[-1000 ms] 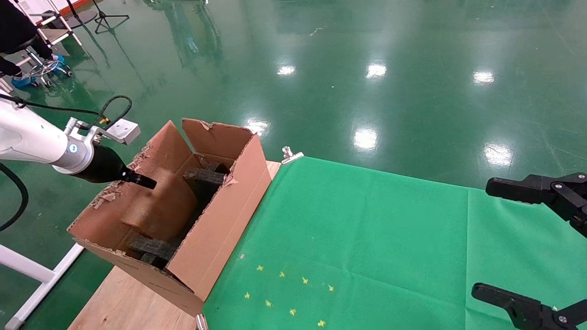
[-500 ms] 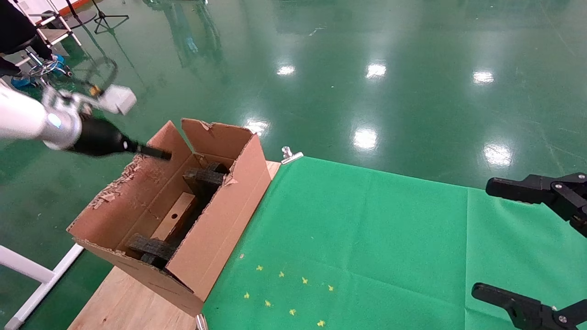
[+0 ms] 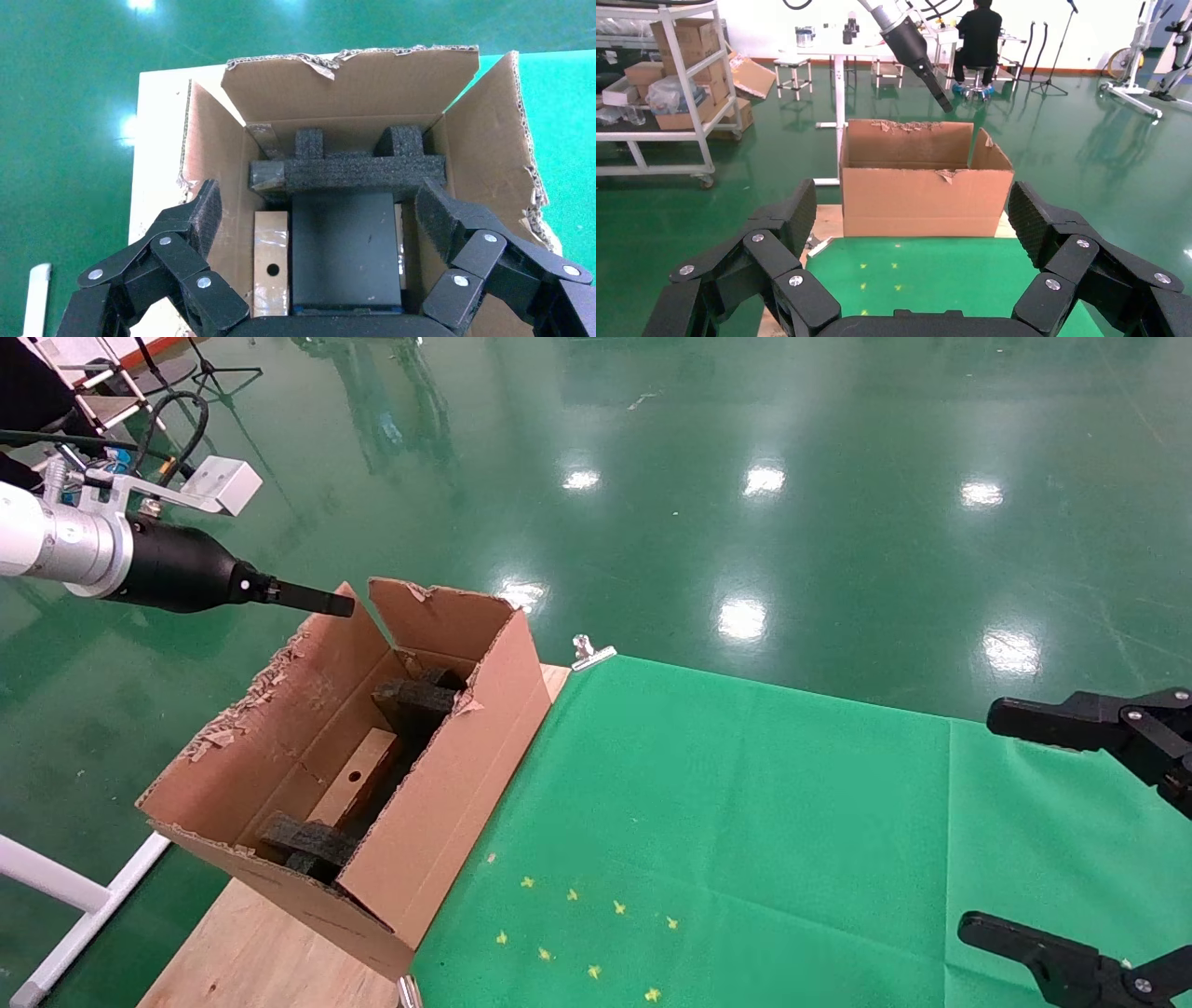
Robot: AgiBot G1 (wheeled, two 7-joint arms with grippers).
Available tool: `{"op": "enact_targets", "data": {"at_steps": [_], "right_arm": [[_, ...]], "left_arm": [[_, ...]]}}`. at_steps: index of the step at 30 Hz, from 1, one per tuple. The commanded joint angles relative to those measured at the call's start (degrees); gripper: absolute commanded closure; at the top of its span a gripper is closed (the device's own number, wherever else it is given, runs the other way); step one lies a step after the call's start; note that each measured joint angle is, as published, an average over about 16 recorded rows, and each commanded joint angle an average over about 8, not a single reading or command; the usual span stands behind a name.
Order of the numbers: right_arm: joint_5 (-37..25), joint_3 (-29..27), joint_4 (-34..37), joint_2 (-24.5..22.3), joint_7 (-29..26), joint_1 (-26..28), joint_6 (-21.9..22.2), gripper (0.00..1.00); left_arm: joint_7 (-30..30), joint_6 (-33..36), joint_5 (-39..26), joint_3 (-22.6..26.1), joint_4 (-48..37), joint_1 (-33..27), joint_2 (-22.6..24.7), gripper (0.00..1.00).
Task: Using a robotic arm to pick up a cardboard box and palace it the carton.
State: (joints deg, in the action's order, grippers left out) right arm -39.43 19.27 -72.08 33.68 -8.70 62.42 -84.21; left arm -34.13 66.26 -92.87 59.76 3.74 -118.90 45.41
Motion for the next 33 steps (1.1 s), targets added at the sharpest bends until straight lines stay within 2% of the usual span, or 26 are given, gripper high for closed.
{"op": "enact_targets", "data": {"at_steps": [1, 7, 33], "right_arm": [[0.0, 0.0, 0.0, 0.0, 0.0, 0.0, 0.0, 0.00], [0.0, 0.0, 0.0, 0.0, 0.0, 0.0, 0.0, 0.00], [0.0, 0.0, 0.0, 0.0, 0.0, 0.0, 0.0, 0.00]], "left_arm": [[-0.2, -0.1, -0.3, 0.2, -0.4, 0.0, 0.2, 0.00], [1.2, 1.2, 2.9, -2.5, 4.0, 3.6, -0.5, 0.00], [11.5, 9.6, 25.3, -21.7, 34.6, 28.6, -5.1, 0.00]]}}
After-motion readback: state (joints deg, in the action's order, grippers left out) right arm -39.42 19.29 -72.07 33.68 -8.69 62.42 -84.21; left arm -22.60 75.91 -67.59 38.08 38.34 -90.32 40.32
